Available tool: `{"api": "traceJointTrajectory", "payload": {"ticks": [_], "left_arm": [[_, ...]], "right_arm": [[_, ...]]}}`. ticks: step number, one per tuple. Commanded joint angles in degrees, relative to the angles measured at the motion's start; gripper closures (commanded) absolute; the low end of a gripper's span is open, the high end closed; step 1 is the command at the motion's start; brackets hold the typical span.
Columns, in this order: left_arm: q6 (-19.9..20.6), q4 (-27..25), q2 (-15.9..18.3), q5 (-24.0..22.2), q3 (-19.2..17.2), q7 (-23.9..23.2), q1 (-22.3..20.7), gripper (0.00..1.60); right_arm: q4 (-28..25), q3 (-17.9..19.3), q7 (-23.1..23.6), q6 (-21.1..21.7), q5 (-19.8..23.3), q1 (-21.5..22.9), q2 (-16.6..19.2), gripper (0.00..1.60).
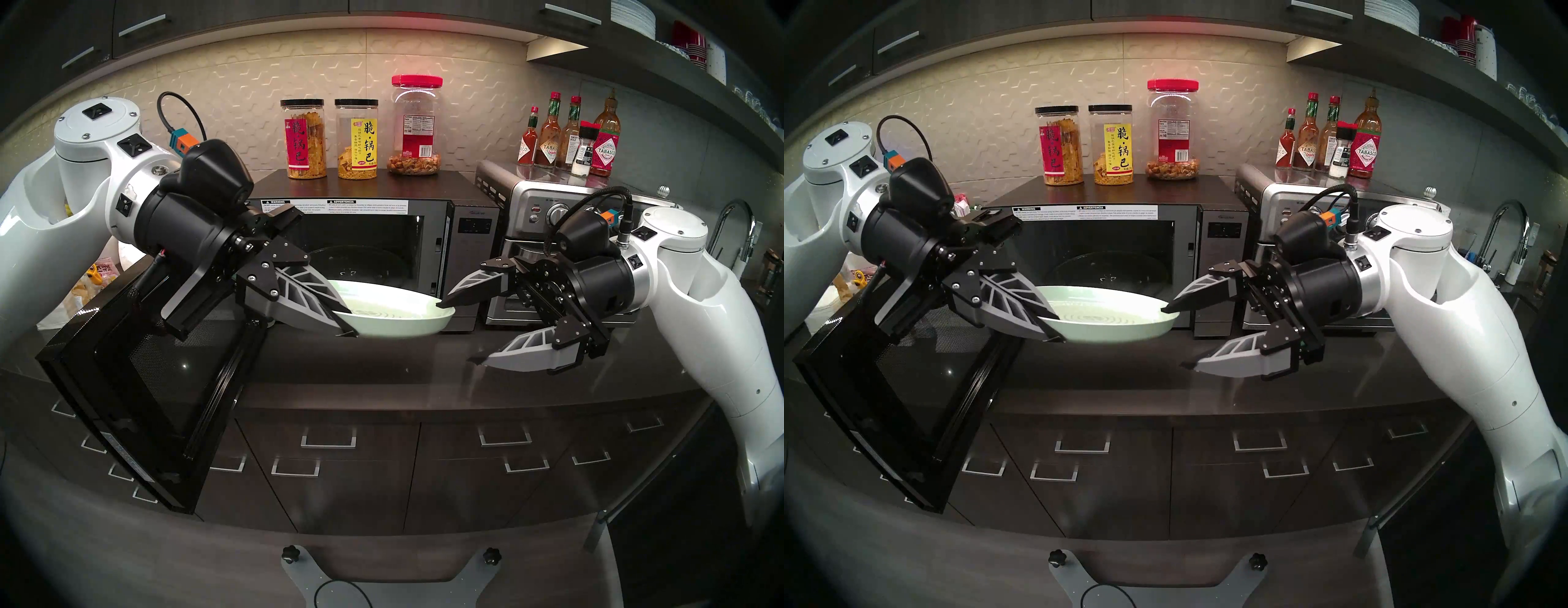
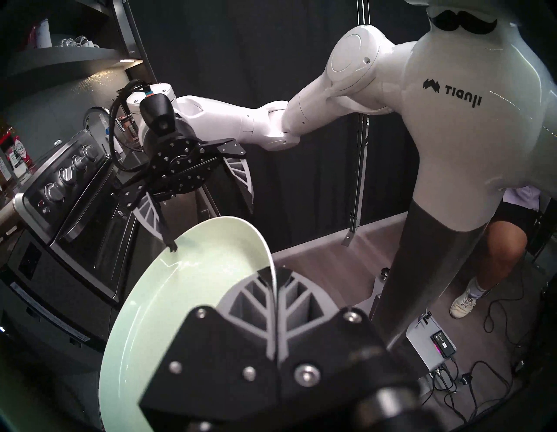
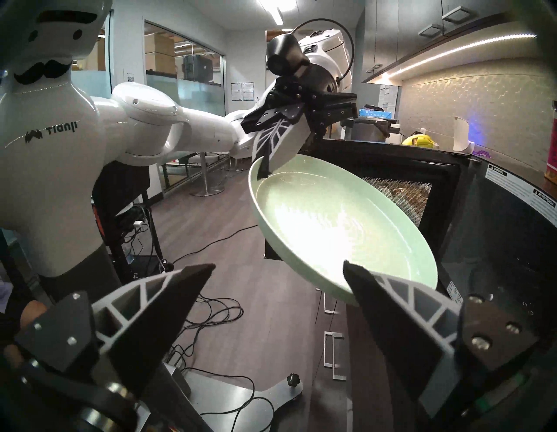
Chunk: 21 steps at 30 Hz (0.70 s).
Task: Open the microwave, put the plate inside, and close the door
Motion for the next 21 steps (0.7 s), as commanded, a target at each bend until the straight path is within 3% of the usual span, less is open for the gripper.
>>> {"api": "traceJointTrajectory", "payload": {"ticks": [1,11,21], "left_arm": [[0.62,0.18,-0.27,-1.32,-0.68,-0.78,-0.85,1.6],[2.79,1.31,-1.74,-3.88,-0.86,-1.14,-2.42,1.6],[2.03,0.67,-1.23,-3.95,-0.65,-0.97,-2.53,1.6]], "right_arm": [[-0.34,-0.09,3.5,-0.4,1.29,0.55,0.32,0.0],[0.04,-0.73,3.45,-0.84,1.54,0.58,0.61,0.0],[0.25,-1.48,3.07,-1.37,1.51,0.59,0.36,0.0]]}}
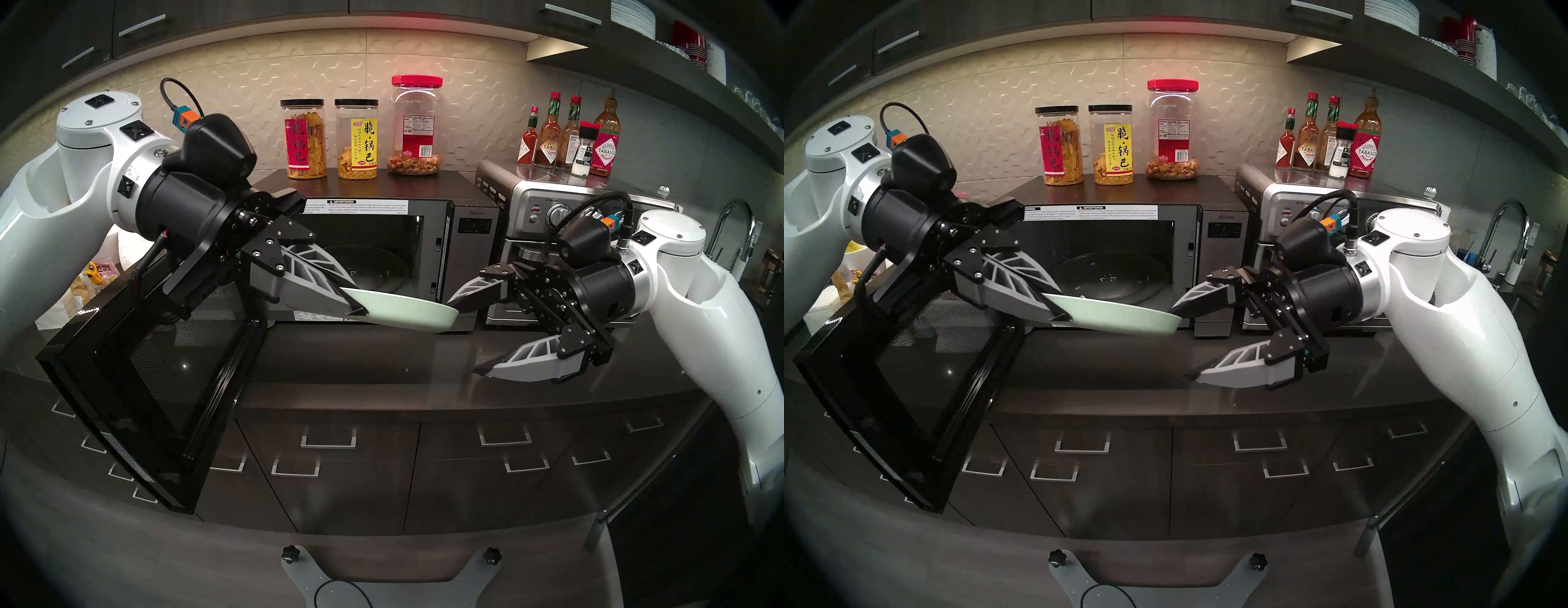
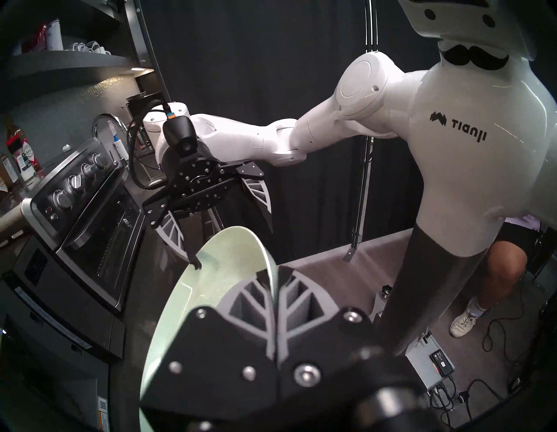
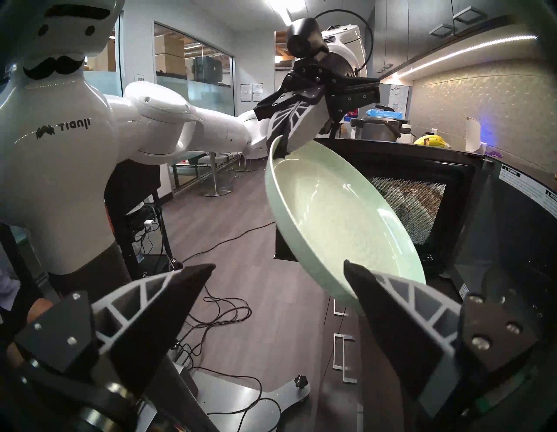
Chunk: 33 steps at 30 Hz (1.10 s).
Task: Open the microwave, put the plate inside, and close the door
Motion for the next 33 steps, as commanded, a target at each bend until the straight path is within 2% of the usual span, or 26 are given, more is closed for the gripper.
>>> {"api": "traceJointTrajectory", "payload": {"ticks": [1,15,25,33], "left_arm": [[-0.93,-0.48,0.31,-0.78,-0.66,-3.05,-0.88,1.6],[-1.04,-0.51,0.01,-2.4,-0.67,-2.81,-1.0,1.6],[-1.65,-0.87,0.54,-3.12,-0.6,-2.35,-0.49,1.6],[-2.17,-1.09,1.05,-3.64,-0.55,-2.36,-0.17,1.6]], "right_arm": [[0.24,-0.24,1.95,-0.36,0.77,0.39,-0.28,0.0],[0.58,-0.2,1.29,-1.75,1.31,-0.62,-0.6,0.0],[2.01,1.05,-1.86,-1.99,2.49,0.84,-3.9,0.0],[2.63,1.04,-2.69,-2.06,2.36,1.72,-4.91,0.0]]}}
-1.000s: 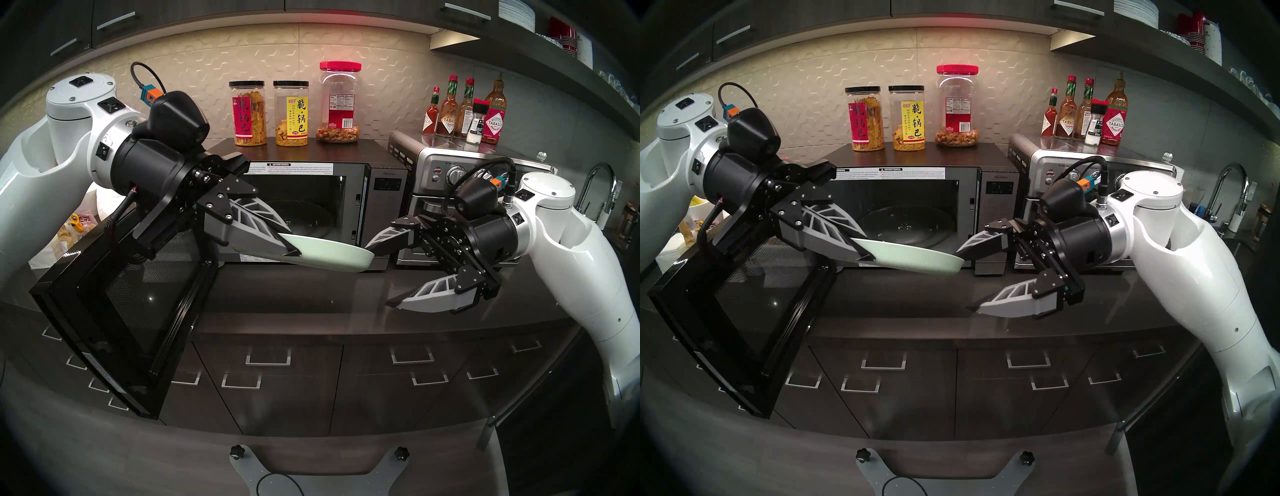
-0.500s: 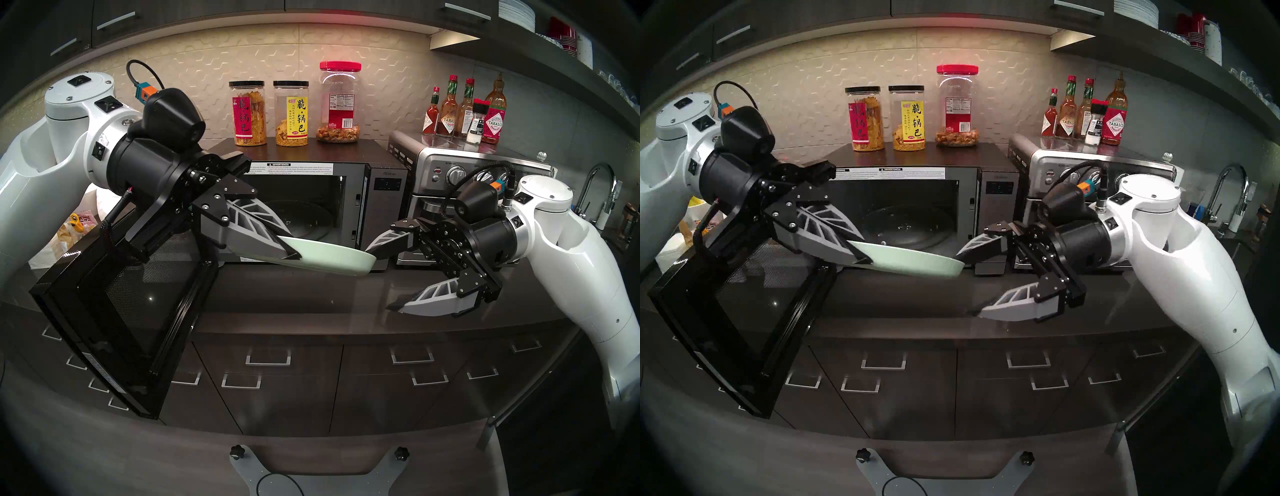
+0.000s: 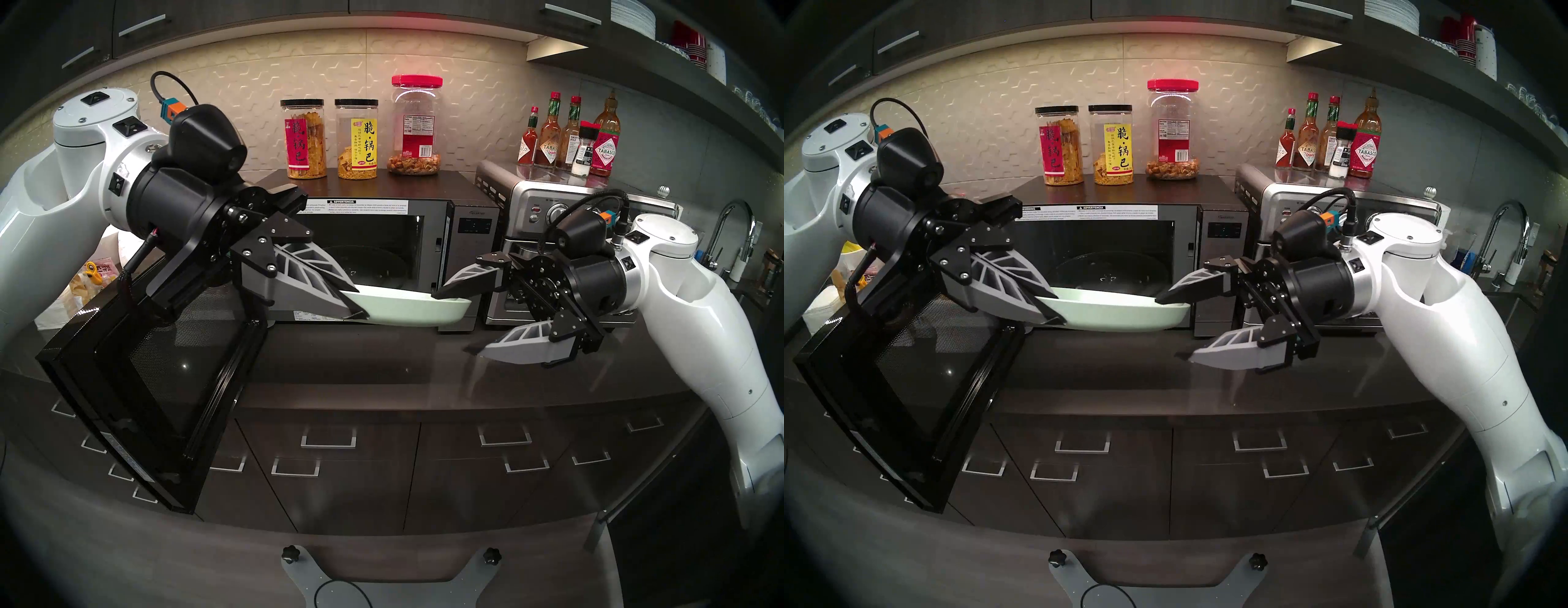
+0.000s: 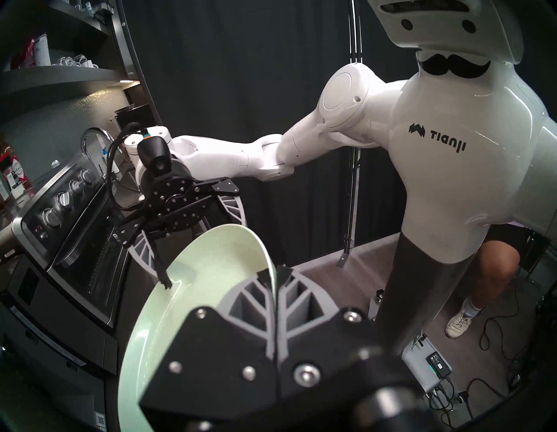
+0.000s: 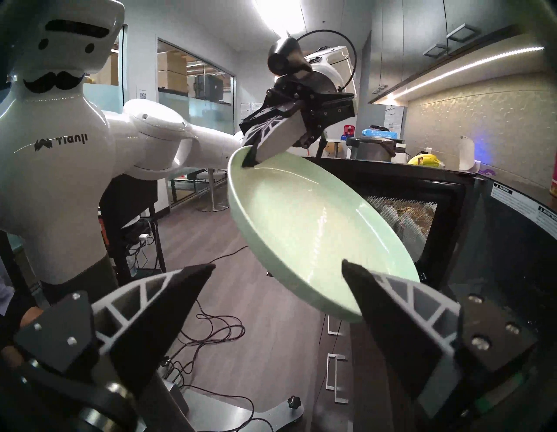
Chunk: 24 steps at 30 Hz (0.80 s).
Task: Open the microwave, put the plate inside, and close the door
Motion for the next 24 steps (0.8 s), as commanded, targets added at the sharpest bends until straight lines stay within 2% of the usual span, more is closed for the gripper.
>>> {"api": "traceJointTrajectory", "payload": {"ticks": [1,10,24], "left_arm": [[-0.33,-0.14,0.44,-1.19,-0.56,-1.11,-0.02,1.6],[-0.5,-0.08,0.48,-1.58,-0.31,-1.17,-0.12,1.6],[-0.46,-0.28,0.68,-2.0,-0.35,-0.89,-0.31,1.6]], "right_arm": [[0.0,0.49,-0.9,-0.05,0.51,1.82,-1.81,0.0],[0.17,0.66,-1.89,0.79,1.1,3.53,-3.31,0.0],[-0.25,0.96,-1.67,1.69,0.85,3.75,-3.44,0.0]]}}
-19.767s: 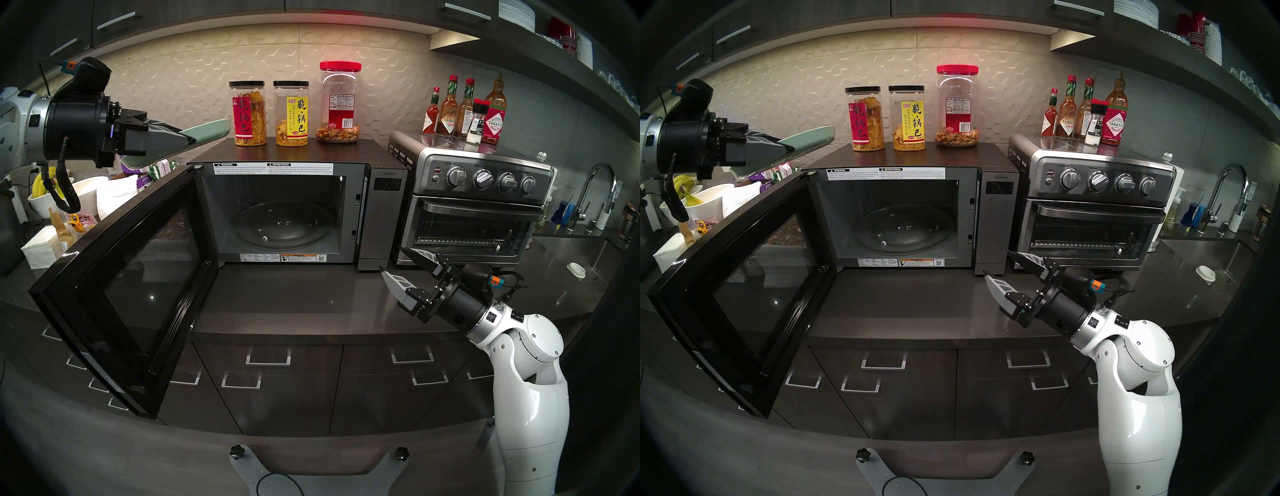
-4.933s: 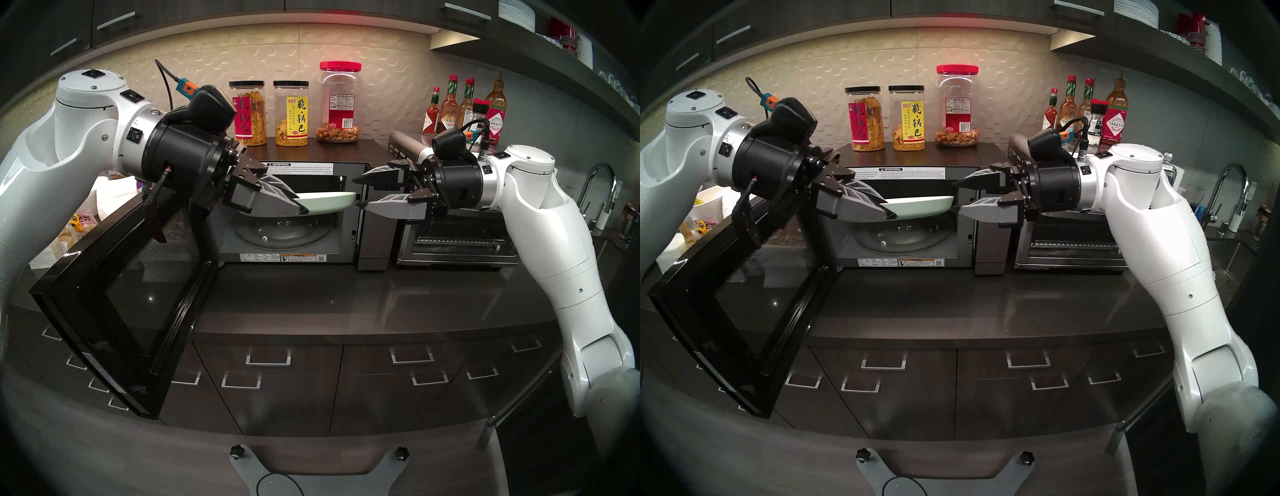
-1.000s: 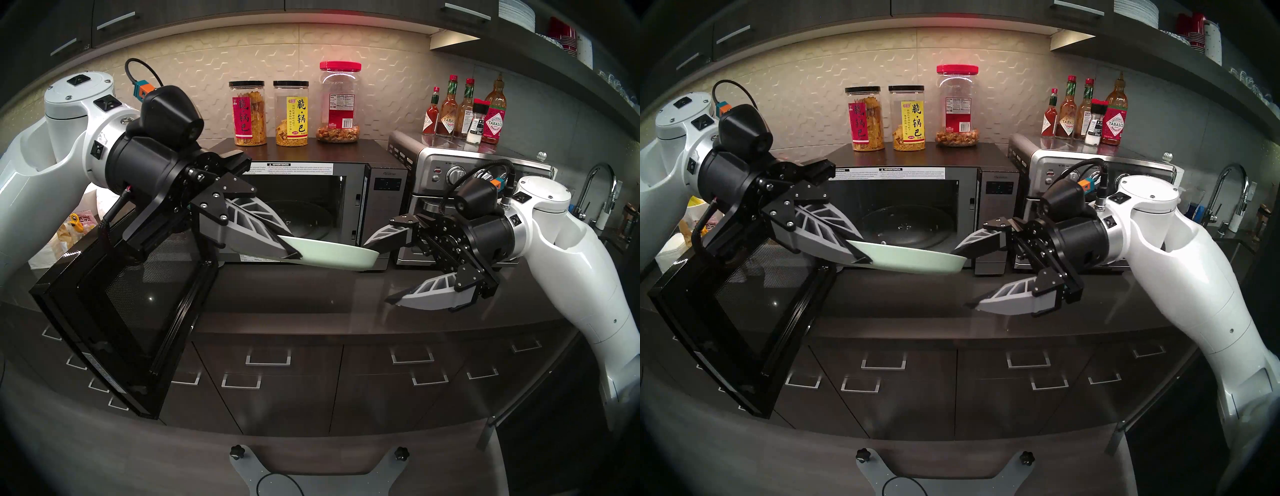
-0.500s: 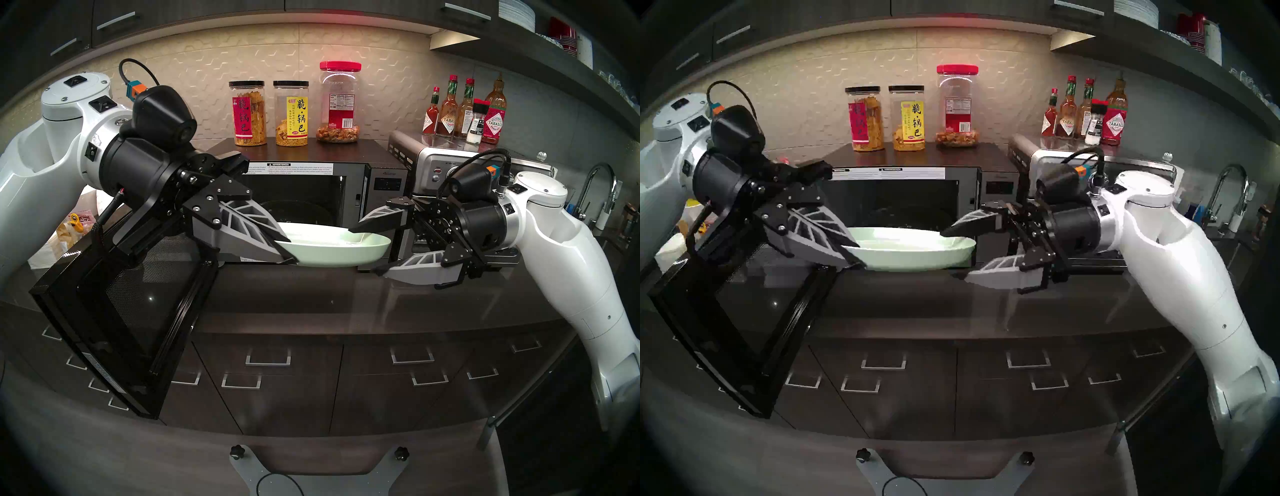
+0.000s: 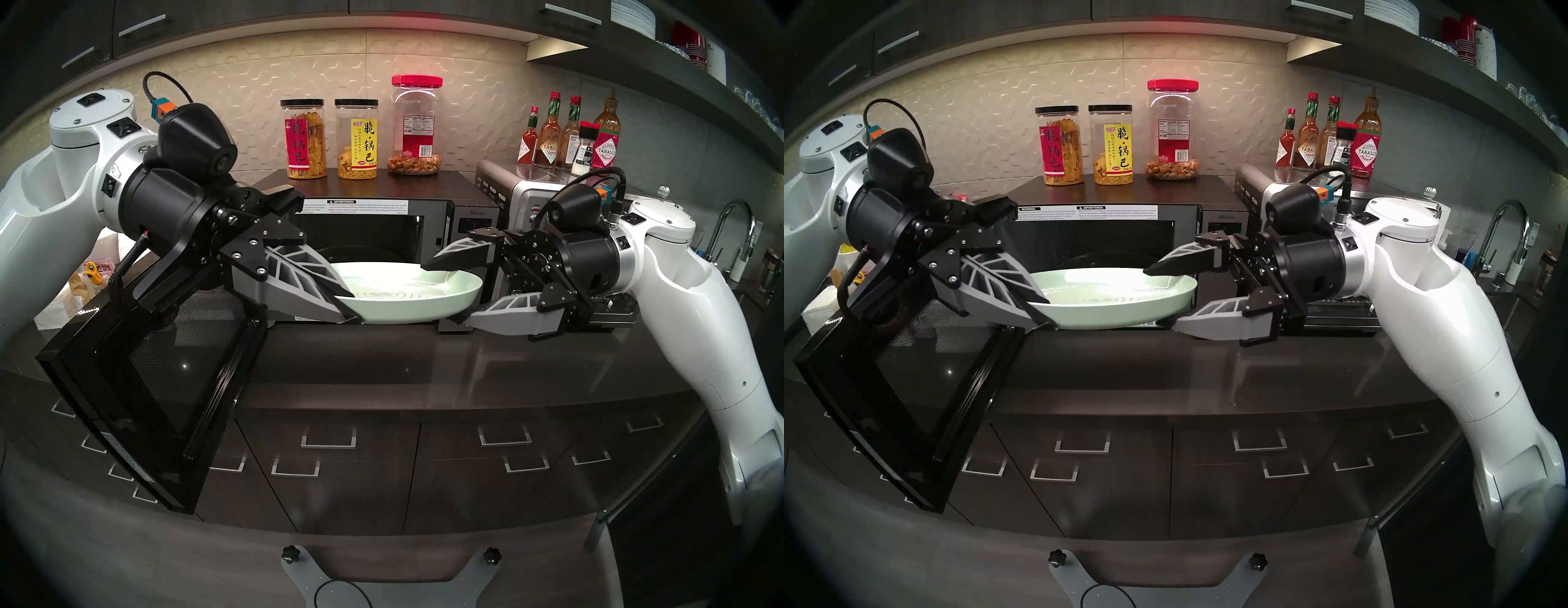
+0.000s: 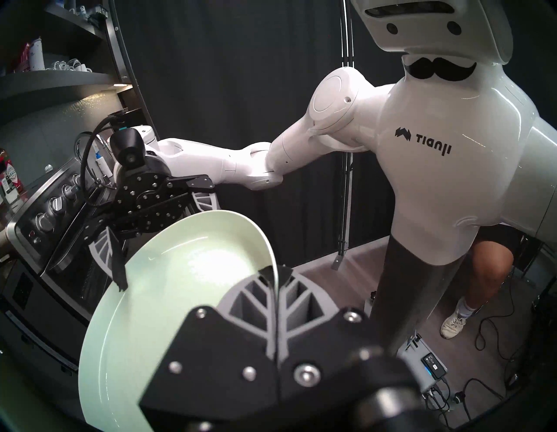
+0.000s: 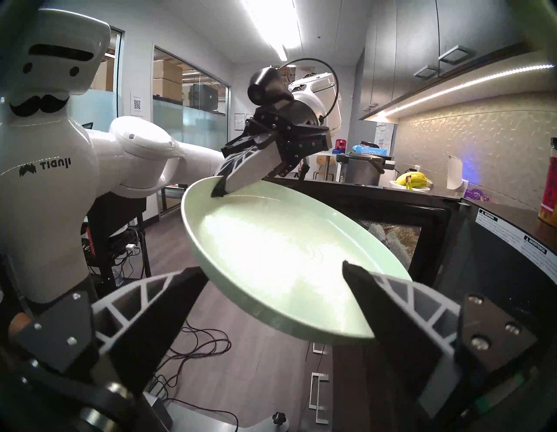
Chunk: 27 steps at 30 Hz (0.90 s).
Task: Open the microwave, put the plate inside, and close the door
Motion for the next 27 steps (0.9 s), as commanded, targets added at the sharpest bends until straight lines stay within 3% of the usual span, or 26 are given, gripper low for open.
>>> {"api": "traceJointTrajectory", "payload": {"ticks": [1,6,15,19,20,27], "left_arm": [[0.27,-0.07,-0.03,-0.63,-0.43,-0.11,-0.39,1.6],[0.1,-0.04,0.02,-0.71,-0.5,0.0,-0.33,1.6],[-0.18,0.0,0.15,-0.67,-0.55,0.35,-0.19,1.6],[-0.04,0.1,0.16,-0.62,-0.49,0.47,-0.19,1.6],[0.06,0.12,0.15,-0.59,-0.48,0.5,-0.21,1.6],[0.06,0.12,0.14,-0.59,-0.49,0.52,-0.19,1.6]], "right_arm": [[-0.48,0.6,0.36,-0.15,0.46,0.97,-0.39,0.04],[-0.58,0.66,0.34,-0.17,0.21,0.77,-0.44,0.77],[-0.3,0.53,0.44,-0.55,-0.28,0.26,-0.5,1.02],[-0.21,0.52,0.42,-0.67,-0.29,0.13,-0.55,1.37],[-0.19,0.53,0.42,-0.69,-0.3,0.1,-0.57,1.6],[0.15,0.7,0.22,-1.22,-0.45,-0.37,-0.8,1.6]]}}
